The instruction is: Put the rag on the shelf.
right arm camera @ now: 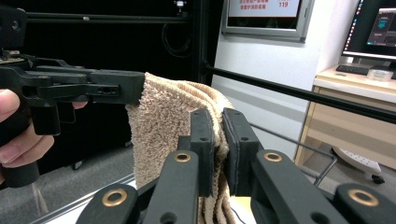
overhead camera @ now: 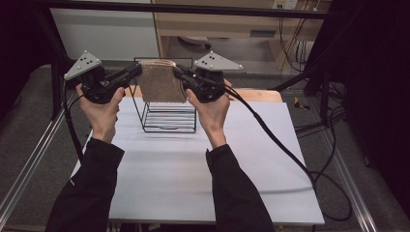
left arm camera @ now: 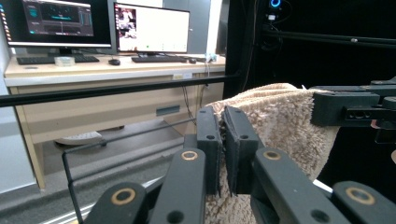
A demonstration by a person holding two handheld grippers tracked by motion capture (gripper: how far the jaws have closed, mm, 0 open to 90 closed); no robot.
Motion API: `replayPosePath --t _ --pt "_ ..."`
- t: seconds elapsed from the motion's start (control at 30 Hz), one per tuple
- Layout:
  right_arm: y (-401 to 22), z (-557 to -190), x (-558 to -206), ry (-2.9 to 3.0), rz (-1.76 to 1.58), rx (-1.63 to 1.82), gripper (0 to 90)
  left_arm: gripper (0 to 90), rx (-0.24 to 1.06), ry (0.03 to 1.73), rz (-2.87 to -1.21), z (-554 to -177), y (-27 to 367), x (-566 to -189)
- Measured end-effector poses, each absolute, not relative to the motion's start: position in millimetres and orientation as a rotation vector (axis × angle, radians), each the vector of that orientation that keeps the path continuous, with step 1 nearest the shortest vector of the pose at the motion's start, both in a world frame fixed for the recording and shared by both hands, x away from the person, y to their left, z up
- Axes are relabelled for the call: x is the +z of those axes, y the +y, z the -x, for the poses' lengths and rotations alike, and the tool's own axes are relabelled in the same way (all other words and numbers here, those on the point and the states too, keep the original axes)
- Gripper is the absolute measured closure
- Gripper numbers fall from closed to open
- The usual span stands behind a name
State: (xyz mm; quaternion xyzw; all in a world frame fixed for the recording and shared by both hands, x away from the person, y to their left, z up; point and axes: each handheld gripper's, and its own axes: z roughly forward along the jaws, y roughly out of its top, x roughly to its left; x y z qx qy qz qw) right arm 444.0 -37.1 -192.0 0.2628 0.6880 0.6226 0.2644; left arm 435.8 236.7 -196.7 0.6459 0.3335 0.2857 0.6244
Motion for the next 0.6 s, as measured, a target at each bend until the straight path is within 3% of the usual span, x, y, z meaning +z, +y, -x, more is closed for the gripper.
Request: replayPosePath --t 0.6 --pt "-28.8 -466.6 -179.2 1.827 -0.692 1.715 83.4 85.4 0.680 0.775 -1.450 -456.3 242.2 -182.2"
